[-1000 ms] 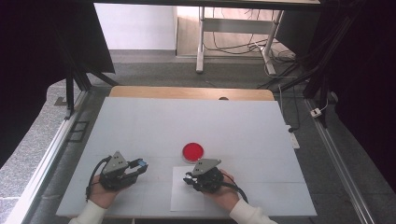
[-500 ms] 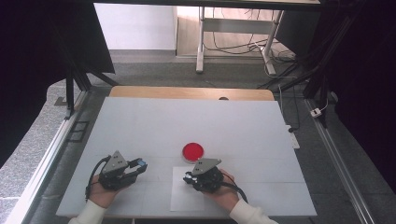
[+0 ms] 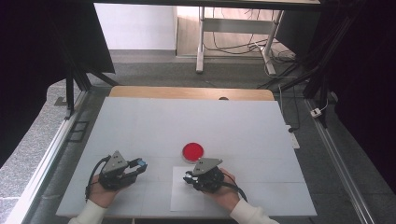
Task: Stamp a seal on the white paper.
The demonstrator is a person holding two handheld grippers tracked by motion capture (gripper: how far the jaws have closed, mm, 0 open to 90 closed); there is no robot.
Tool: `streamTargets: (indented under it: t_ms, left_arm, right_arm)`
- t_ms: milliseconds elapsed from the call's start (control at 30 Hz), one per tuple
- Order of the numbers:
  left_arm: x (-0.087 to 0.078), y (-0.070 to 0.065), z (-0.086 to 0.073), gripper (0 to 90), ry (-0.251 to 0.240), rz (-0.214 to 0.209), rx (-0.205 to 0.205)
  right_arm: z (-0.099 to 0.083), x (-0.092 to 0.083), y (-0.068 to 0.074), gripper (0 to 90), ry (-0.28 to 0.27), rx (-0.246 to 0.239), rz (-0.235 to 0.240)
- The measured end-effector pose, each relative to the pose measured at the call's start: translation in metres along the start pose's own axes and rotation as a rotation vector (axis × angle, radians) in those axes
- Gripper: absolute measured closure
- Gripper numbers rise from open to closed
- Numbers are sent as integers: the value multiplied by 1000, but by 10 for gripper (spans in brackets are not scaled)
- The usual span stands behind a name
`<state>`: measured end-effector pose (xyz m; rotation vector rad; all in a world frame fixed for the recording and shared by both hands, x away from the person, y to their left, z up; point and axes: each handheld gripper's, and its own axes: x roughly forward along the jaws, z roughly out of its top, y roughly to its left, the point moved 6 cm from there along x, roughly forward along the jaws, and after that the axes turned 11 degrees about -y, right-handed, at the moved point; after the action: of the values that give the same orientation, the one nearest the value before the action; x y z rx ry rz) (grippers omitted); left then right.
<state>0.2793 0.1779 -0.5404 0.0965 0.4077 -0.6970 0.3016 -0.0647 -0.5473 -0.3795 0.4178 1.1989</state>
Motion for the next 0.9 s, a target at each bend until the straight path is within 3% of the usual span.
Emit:
streamTargets:
  t_ms: [267, 600, 900]
  left_arm:
    - [0, 0, 0, 652, 1, 0, 0]
    - [0, 0, 0, 651, 0, 0, 0]
    - [0, 1, 0, 651, 1, 0, 1]
  right_arm:
    - [8, -9, -6, 751, -51, 7, -23]
    - [14, -19, -16, 751, -100, 50, -48]
    - [22, -33, -28, 750, -180, 105, -75]
